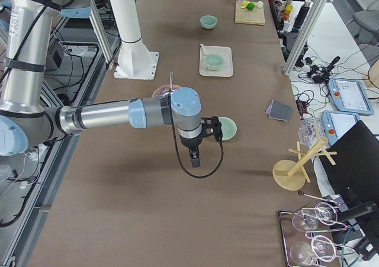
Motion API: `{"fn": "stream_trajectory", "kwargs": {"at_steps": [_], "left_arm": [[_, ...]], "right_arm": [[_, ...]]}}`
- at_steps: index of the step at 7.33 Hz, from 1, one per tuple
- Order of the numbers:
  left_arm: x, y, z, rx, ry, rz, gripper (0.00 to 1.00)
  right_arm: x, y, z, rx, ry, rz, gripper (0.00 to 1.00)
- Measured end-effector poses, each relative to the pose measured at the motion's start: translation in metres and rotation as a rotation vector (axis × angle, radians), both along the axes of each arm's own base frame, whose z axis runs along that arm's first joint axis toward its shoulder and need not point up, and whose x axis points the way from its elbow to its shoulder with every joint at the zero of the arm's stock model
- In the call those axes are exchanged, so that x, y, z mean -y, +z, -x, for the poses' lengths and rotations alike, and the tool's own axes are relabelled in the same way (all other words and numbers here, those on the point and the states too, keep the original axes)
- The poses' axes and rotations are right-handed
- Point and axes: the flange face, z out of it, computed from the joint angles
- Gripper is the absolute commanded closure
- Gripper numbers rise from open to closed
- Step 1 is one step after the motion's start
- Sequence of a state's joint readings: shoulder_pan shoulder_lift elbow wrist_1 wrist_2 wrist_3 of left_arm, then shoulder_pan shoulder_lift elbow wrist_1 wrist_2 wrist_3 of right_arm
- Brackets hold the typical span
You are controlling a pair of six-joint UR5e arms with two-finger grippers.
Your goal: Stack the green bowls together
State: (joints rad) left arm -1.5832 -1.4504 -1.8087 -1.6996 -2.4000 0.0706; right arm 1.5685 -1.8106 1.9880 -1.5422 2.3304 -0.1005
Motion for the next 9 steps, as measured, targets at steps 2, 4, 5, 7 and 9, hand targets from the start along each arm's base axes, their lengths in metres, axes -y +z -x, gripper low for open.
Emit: {"fn": "stream_trajectory", "kwargs": {"at_steps": [2, 4, 5, 7, 9], "left_arm": [[0.007, 0.001, 0.001, 0.002, 0.000, -0.108, 0.02], [0.012, 0.011, 0.000, -0.001, 0.005, -0.158, 0.02], [0.014, 0.005, 0.000, -0.003, 0.004, -0.196, 0.02], [0.032, -0.028, -0.006, -0.029, -0.040, -0.262, 0.02], [0.056, -0.060, -0.039, -0.091, -0.076, -0.227, 0.02]], "right_arm": [[0.001, 0.003, 0.000, -0.001, 0.000, -0.064, 0.00], [-0.004, 0.019, -0.001, -0.005, -0.002, -0.092, 0.00], [-0.001, 0.023, 0.000, 0.009, 0.004, -0.102, 0.00], [0.016, 0.009, 0.002, 0.044, 0.057, -0.097, 0.00], [0.044, -0.021, 0.016, 0.086, 0.142, -0.044, 0.00]]}}
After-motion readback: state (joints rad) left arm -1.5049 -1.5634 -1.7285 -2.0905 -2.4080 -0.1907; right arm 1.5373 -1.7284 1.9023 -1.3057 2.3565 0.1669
